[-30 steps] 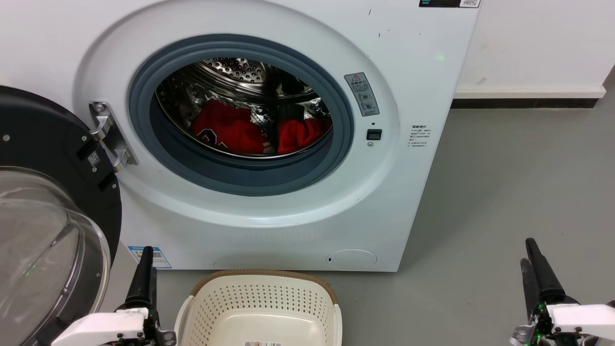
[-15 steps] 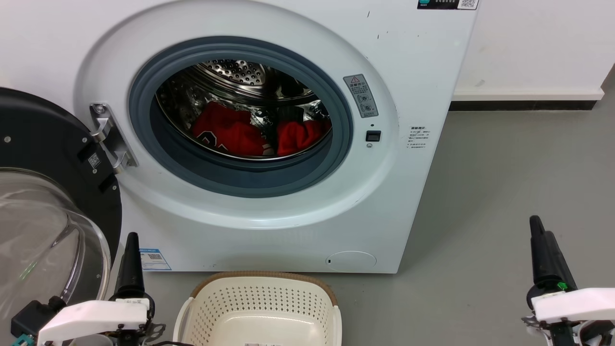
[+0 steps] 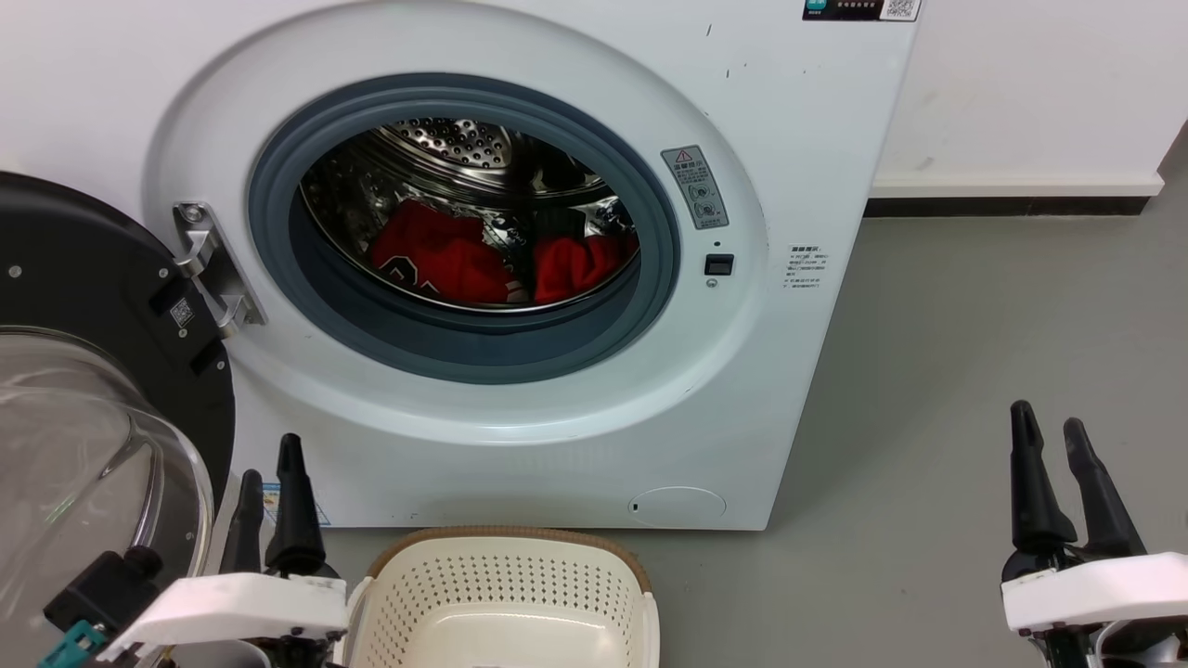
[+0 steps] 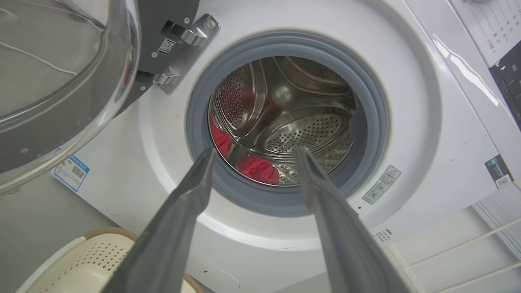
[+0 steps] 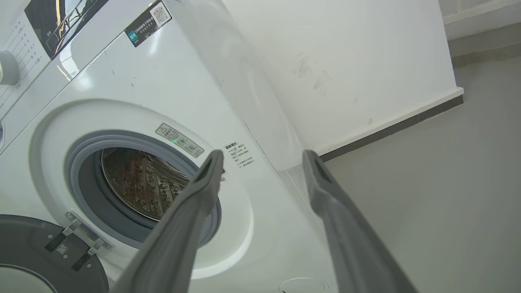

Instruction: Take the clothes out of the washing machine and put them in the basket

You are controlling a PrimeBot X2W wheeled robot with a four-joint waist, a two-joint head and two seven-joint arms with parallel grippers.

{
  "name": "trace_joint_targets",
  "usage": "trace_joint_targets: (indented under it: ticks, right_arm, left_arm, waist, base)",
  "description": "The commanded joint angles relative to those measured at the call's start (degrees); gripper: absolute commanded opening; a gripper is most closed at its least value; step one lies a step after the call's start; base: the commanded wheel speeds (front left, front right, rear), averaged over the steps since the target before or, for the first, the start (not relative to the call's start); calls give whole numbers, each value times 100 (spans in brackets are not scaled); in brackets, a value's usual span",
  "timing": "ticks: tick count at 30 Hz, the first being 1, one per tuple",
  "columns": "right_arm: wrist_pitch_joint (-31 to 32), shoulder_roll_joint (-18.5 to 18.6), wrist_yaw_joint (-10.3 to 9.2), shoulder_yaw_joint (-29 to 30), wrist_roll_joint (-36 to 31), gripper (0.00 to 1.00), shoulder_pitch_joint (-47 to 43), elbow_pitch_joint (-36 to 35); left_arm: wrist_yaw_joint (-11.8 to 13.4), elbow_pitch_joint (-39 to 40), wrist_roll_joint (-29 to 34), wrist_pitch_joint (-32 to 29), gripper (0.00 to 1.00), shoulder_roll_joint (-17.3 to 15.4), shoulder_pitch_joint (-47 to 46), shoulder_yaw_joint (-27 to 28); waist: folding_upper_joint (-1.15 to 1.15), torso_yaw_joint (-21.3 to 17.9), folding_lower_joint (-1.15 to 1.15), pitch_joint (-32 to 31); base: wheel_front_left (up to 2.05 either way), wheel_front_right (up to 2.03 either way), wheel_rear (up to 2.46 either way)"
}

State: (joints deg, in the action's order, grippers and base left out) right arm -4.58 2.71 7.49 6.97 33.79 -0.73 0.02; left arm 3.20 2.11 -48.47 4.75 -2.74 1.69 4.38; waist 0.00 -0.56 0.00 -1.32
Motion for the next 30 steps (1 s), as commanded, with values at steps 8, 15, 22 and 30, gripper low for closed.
trace_joint_targets:
  ticks: [8, 15, 22, 30]
  right_arm:
    - [-188, 29, 0, -311, -1068, 100, -139, -340]
    - [-307, 28, 0, -300, -1558, 100, -257, -426]
    - [-414, 29, 0, -312, -2083, 100, -296, -523]
    - [-530, 29, 0, -355, -2609, 100, -377, -645]
  left_arm:
    - [-131, 291, 753, 180, 100, -14, 118, -265]
    - [-82, 362, 1398, 293, 100, -15, 222, -412]
    - [11, 447, 1992, 405, 100, -15, 314, -545]
    - [83, 505, 2575, 519, 100, -15, 374, -704]
  waist:
    - [0, 1, 0, -41]
    - [0, 1, 0, -76]
    - [0, 0, 0, -99]
    - [0, -13, 0, -129]
  base:
    - [0, 0, 0]
    - [0, 0, 0]
    - [0, 0, 0]
    - [0, 0, 0]
